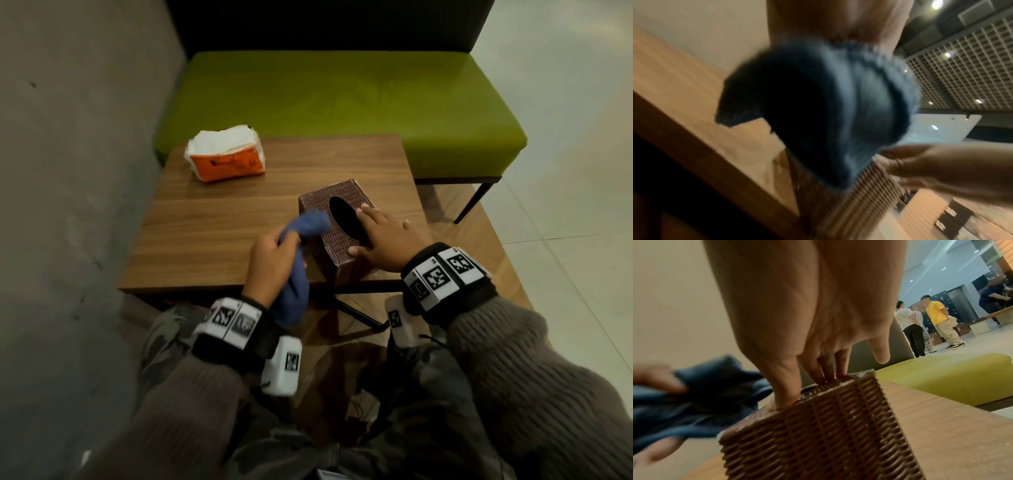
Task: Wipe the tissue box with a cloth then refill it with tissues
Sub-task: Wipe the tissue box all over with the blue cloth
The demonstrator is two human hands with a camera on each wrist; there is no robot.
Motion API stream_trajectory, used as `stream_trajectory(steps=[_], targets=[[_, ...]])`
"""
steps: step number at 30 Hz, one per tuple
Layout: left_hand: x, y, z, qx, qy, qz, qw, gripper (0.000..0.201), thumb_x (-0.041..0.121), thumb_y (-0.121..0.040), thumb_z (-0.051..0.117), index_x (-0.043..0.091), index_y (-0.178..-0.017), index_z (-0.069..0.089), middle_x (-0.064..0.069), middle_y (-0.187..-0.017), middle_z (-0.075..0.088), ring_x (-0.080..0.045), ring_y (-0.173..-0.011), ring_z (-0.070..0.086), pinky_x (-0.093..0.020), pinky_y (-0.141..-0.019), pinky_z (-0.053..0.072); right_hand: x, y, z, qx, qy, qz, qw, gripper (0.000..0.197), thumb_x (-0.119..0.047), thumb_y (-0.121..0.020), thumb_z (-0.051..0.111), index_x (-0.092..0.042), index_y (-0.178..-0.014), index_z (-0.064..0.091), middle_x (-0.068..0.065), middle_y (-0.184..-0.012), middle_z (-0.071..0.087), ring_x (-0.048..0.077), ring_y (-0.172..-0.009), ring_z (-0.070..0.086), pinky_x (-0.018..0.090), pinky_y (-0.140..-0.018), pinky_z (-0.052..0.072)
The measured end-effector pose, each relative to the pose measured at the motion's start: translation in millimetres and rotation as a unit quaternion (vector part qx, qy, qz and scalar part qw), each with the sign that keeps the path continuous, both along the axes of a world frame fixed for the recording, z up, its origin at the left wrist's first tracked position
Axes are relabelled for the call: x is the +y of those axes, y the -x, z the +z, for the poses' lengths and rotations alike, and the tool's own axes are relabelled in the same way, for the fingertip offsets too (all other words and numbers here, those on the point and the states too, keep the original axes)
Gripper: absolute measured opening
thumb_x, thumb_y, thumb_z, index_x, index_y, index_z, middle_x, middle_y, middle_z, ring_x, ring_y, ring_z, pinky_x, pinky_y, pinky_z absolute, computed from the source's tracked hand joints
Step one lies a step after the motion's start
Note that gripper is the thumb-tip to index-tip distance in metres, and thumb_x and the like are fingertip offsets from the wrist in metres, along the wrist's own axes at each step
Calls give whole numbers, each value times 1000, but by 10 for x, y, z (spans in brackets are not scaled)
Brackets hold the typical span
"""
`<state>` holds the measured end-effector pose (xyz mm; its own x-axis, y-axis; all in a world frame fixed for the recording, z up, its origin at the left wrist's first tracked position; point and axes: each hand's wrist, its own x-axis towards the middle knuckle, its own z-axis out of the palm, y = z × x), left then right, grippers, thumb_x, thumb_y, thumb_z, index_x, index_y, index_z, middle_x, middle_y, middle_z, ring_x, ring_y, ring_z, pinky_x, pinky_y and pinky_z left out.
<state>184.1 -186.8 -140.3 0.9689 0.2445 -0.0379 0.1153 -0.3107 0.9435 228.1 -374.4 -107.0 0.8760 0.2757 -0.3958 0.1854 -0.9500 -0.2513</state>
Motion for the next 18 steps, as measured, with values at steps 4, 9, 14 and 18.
stream_trajectory(steps=[4,9,14,18], targets=[[1,-322,19,34,-59,-24,997,15,15,-93,46,11,-90,61,-15,-86,63,-23,-81,57,-34,-73,42,-10,26,-19,0,-17,-9,1000,79,-44,-95,52,-19,-156,8,-5,-164,0,18,-150,6,58,-116,9],[-89,-6,-1,-17,-108,-105,988,33,26,-85,51,12,-110,68,-8,-103,71,-22,-96,64,-33,-81,50,-1,19,-40,1,-27,-18,999,79,-41,-95,55,-19,-156,9,-5,-164,1,19,-150,7,59,-116,11],[-154,213,-71,-29,-121,-130,984,38,34,-79,51,18,-109,68,-1,-109,67,-16,-100,62,-32,-83,49,-17,8,-50,1,-41,-9,999,78,-35,-95,57,-19,-156,11,-6,-164,2,19,-150,7,61,-115,12],[-51,-305,-195,-29,-153,-124,980,43,35,-94,48,7,-126,56,-12,-128,57,-25,-117,54,-33,-96,42,-18,35,-37,3,-37,-12,999,79,-41,-95,55,-19,-156,9,-5,-164,1,20,-150,7,57,-117,10]])
